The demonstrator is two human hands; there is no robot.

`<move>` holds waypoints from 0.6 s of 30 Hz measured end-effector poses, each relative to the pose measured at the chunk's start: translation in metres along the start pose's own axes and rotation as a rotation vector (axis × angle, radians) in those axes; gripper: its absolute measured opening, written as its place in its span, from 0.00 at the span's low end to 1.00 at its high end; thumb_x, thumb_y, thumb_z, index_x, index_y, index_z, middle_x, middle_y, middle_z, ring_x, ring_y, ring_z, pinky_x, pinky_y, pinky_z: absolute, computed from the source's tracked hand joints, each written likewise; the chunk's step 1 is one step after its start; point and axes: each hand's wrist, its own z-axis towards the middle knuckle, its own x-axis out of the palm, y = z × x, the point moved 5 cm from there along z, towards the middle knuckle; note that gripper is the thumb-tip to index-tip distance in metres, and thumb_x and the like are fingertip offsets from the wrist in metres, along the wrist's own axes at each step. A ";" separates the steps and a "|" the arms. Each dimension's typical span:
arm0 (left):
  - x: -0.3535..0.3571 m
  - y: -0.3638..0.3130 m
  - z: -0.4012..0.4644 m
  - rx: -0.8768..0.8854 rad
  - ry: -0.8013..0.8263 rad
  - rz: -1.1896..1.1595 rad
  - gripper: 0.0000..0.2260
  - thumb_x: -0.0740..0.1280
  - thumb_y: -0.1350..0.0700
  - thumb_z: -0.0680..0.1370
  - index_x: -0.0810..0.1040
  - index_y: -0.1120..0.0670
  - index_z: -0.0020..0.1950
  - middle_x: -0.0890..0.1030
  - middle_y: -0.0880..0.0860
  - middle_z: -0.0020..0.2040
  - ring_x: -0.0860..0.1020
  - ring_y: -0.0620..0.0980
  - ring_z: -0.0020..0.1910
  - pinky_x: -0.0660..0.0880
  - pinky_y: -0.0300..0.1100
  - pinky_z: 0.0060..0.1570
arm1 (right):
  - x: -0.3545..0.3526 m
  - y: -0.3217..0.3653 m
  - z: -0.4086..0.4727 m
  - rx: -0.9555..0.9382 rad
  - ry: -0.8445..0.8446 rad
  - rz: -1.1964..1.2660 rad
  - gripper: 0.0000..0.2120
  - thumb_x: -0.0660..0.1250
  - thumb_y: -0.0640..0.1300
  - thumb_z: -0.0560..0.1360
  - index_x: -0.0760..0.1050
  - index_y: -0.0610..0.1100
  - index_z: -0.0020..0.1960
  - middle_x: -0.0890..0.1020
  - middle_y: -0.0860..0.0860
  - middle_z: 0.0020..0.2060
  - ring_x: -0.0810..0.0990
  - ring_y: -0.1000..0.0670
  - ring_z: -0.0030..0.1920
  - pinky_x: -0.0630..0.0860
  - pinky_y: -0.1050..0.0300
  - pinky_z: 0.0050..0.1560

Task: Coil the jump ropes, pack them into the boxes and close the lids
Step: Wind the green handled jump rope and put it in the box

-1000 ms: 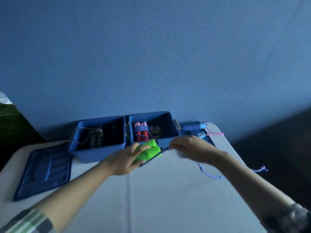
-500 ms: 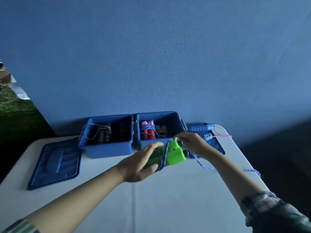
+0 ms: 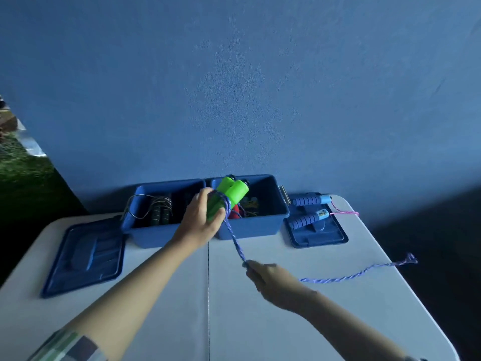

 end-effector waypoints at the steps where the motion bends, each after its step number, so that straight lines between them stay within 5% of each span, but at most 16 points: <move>1: -0.003 0.006 0.002 -0.056 -0.026 0.016 0.27 0.59 0.41 0.68 0.72 0.57 0.59 0.77 0.56 0.50 0.75 0.54 0.48 0.71 0.43 0.49 | 0.000 0.004 -0.006 -0.024 0.034 -0.105 0.12 0.53 0.50 0.81 0.69 0.48 0.60 0.79 0.46 0.46 0.76 0.42 0.45 0.72 0.51 0.44; 3: -0.001 0.014 0.004 -0.094 0.022 0.124 0.26 0.58 0.40 0.67 0.72 0.55 0.58 0.77 0.57 0.49 0.76 0.58 0.49 0.74 0.47 0.48 | -0.006 0.016 -0.016 -0.094 0.033 -0.139 0.11 0.53 0.50 0.81 0.69 0.46 0.57 0.79 0.46 0.51 0.76 0.41 0.49 0.71 0.51 0.45; 7: 0.016 0.023 -0.014 -0.007 0.262 0.344 0.26 0.55 0.39 0.66 0.70 0.47 0.62 0.76 0.53 0.58 0.78 0.58 0.54 0.76 0.50 0.51 | -0.044 0.040 -0.019 -0.239 -0.063 -0.173 0.10 0.55 0.49 0.81 0.69 0.45 0.45 0.78 0.47 0.42 0.74 0.44 0.42 0.68 0.52 0.40; 11: 0.033 0.015 -0.036 0.161 0.401 0.412 0.32 0.50 0.40 0.70 0.70 0.52 0.70 0.75 0.50 0.63 0.78 0.56 0.54 0.76 0.46 0.48 | -0.079 0.042 -0.005 -0.342 -0.138 -0.105 0.11 0.58 0.47 0.79 0.76 0.43 0.47 0.79 0.48 0.39 0.75 0.48 0.39 0.71 0.53 0.41; 18: 0.049 -0.016 -0.068 0.422 0.529 0.245 0.24 0.60 0.48 0.75 0.69 0.56 0.68 0.77 0.56 0.57 0.79 0.56 0.50 0.76 0.44 0.49 | -0.102 -0.001 0.032 -0.163 -0.118 0.081 0.06 0.64 0.43 0.78 0.79 0.42 0.48 0.79 0.49 0.35 0.72 0.59 0.31 0.69 0.65 0.36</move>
